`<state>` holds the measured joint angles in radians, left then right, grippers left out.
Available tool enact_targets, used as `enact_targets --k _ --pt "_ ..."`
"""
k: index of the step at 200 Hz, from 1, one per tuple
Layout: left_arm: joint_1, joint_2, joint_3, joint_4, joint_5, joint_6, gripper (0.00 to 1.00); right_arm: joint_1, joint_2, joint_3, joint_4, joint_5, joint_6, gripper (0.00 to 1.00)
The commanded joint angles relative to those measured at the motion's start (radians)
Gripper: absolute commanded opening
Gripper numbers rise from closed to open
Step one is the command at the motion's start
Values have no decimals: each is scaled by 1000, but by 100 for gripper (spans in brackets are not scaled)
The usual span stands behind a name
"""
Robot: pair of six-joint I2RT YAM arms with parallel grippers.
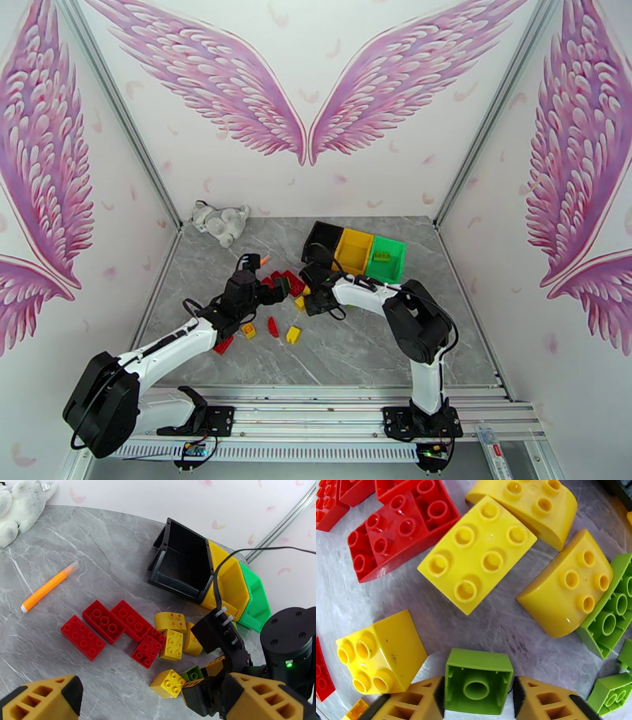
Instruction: Sort the legos into containers by color
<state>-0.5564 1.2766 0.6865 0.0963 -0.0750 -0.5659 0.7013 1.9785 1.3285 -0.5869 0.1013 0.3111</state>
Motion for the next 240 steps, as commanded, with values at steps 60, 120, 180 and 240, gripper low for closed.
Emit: enact_targets --k 60,120,180,240 --pt "-65 52 32 8 5 48 99 -29 -141 -59 29 97 3 31" --pt "-200 34 73 -13 -92 167 99 -231 -353 -212 95 152 62 28" --pt "-376 127 156 -25 -155 304 99 -483 -429 -214 125 135 127 30" --pt "-526 190 208 -25 -246 440 99 -576 -254 -24 66 120 117 39"
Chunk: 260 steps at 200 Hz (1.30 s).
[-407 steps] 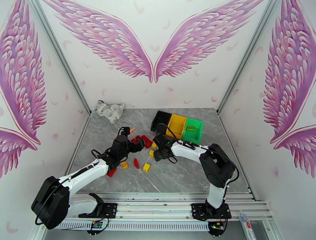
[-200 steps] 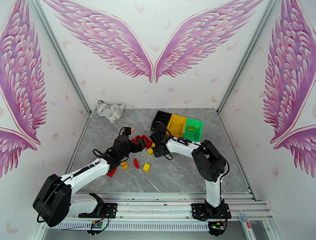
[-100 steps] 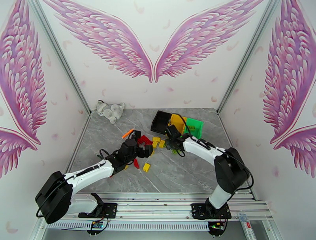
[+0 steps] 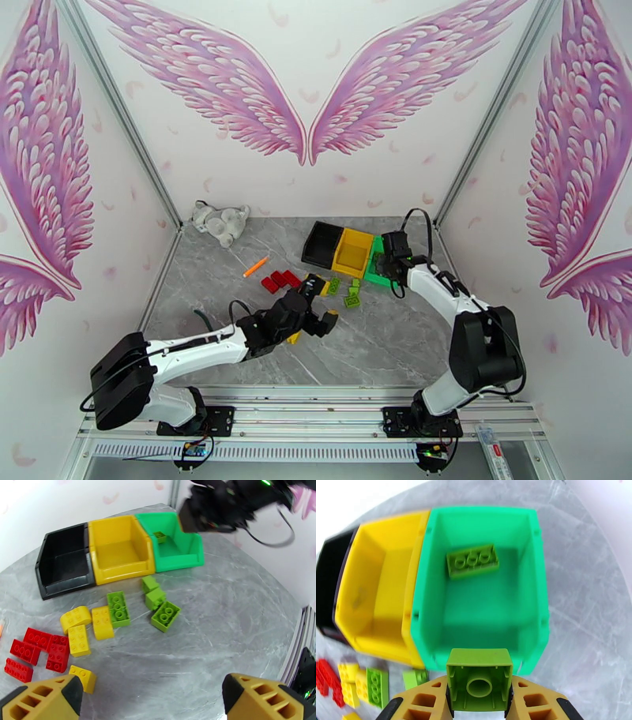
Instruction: Sort the legos into containers by color
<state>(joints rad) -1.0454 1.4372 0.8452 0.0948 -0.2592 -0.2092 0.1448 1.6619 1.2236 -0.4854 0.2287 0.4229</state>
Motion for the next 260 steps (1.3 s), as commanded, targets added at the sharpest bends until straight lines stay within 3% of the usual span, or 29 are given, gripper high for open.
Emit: enact_targets --k 1,47,68,104,143,170,213,260 --pt "-38 30 50 -24 -63 85 99 -20 66 85 -37 -7 4 40" --pt "-66 29 38 9 -101 103 99 -17 39 111 -69 -34 -7 73" --pt "-65 16 19 38 -138 103 98 20 -36 36 -29 -107 5 78" --pt "-61 3 -15 86 -243 104 99 162 -120 -81 -10 -115 0 86" --pt "-23 -25 -8 22 -224 54 99 259 -113 -136 -58 -105 -25 95" --pt "30 -42 -25 18 -168 4 99 299 -77 -174 -65 -78 -40 96" --pt "126 -62 -53 16 -75 -76 99 315 25 -176 -47 -86 -54 85" --pt "154 -66 -62 20 -36 -106 99 313 78 -151 -61 -87 -60 83"
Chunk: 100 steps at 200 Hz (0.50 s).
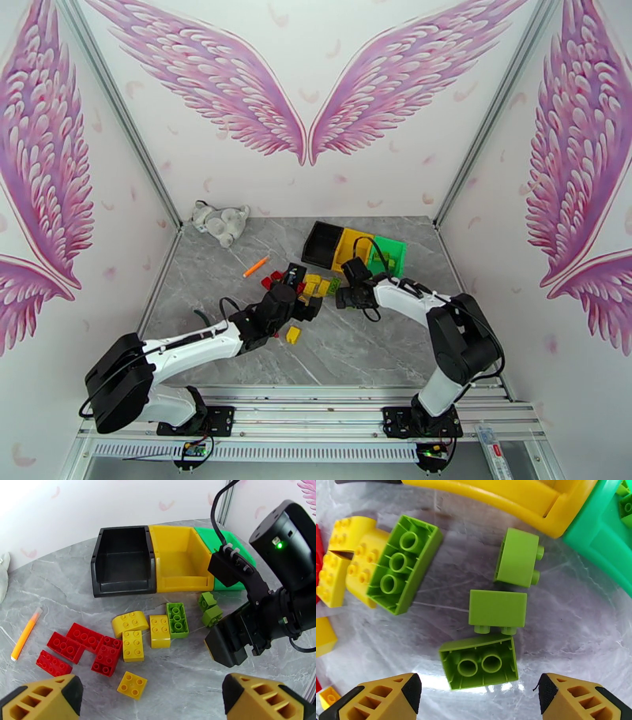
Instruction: Sort the legos into containers by color
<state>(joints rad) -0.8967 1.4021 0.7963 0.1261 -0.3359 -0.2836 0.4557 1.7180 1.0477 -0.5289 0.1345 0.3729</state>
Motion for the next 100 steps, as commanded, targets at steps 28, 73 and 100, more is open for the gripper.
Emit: enact_targets --k 28,73,100 --pt "7 -22 -13 -9 49 -43 99 3 41 36 -13 -13 -15 81" --pt "39 8 -9 -6 96 -87 99 2 82 69 -19 -8 -22 79" --pt "76 18 -15 -6 132 -123 99 -1 104 88 -23 -2 -25 78"
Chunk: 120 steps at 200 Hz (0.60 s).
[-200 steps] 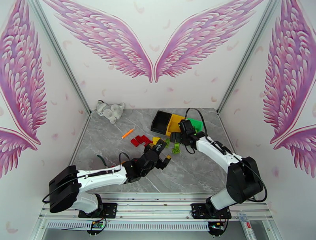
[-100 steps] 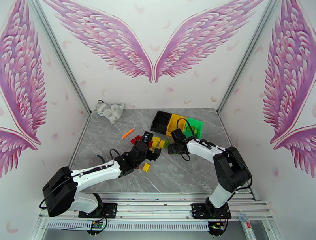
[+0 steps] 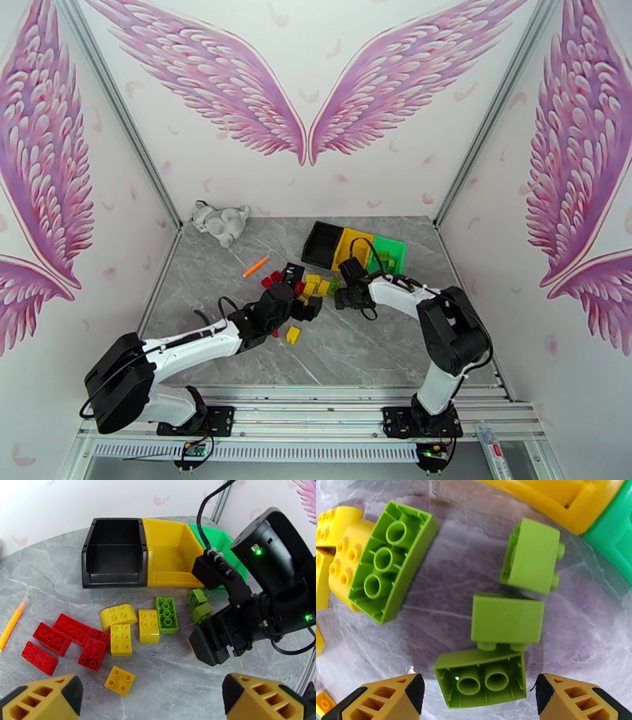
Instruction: Sort the legos into containers by color
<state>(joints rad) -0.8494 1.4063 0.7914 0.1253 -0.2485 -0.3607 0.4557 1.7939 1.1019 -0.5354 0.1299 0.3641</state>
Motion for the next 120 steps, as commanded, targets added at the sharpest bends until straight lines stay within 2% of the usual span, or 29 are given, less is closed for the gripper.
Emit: enact_targets --k 1,53,120 --pt "30 14 -10 -6 46 -47 99 -1 28 34 -18 3 -17 77" --pt "54 19 -11 -6 65 -65 99 -2 41 45 -19 -5 -20 72" --pt "71 48 35 -56 89 -41 99 -2 27 40 -16 -23 -20 46"
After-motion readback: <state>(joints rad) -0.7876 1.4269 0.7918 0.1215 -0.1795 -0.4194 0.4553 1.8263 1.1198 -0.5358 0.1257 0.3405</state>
